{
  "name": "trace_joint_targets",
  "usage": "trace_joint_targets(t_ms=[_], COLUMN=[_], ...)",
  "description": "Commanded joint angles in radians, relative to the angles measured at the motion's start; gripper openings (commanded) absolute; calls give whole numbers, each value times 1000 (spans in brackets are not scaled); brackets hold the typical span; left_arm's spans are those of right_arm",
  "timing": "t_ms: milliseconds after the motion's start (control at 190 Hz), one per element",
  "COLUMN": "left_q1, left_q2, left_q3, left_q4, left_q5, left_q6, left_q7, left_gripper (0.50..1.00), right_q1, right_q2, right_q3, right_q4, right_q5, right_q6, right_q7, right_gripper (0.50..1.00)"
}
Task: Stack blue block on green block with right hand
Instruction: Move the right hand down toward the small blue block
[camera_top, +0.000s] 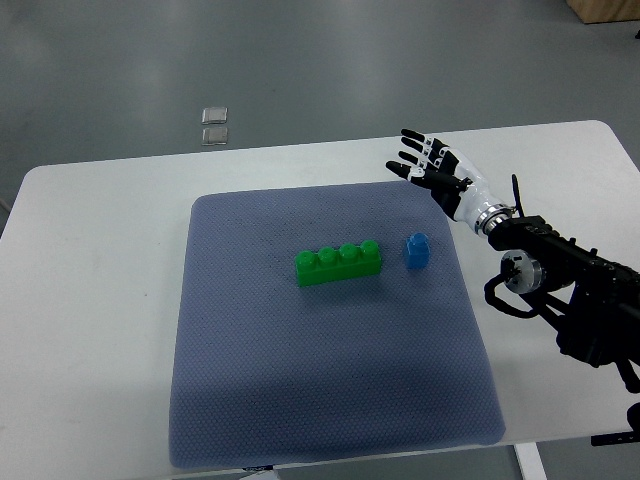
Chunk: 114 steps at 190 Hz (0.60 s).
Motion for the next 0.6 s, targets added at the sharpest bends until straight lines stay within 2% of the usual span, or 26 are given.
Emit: trace_joint_targets(t_ms=[0,295,422,596], left_q1=[1,0,0,0], left_q2=[0,0,0,0], left_q3=[0,0,2,0], left_q4=[-2,5,12,0], left_q5=[0,0,0,0], left_q6=[1,1,9,8], left_q7=[0,2,2,2], left_gripper=[1000,1000,1000,1000], right_q1=[2,3,8,6], right_q2=[1,-22,-69,-171], right_q3=[-1,-17,-23,-24], right_q4=[0,12,29,104], right_q5=[0,-64,-104,-230], right_q6=[1,6,16,76], right_q7=[0,34,40,41], right_gripper=[924,924,924,921])
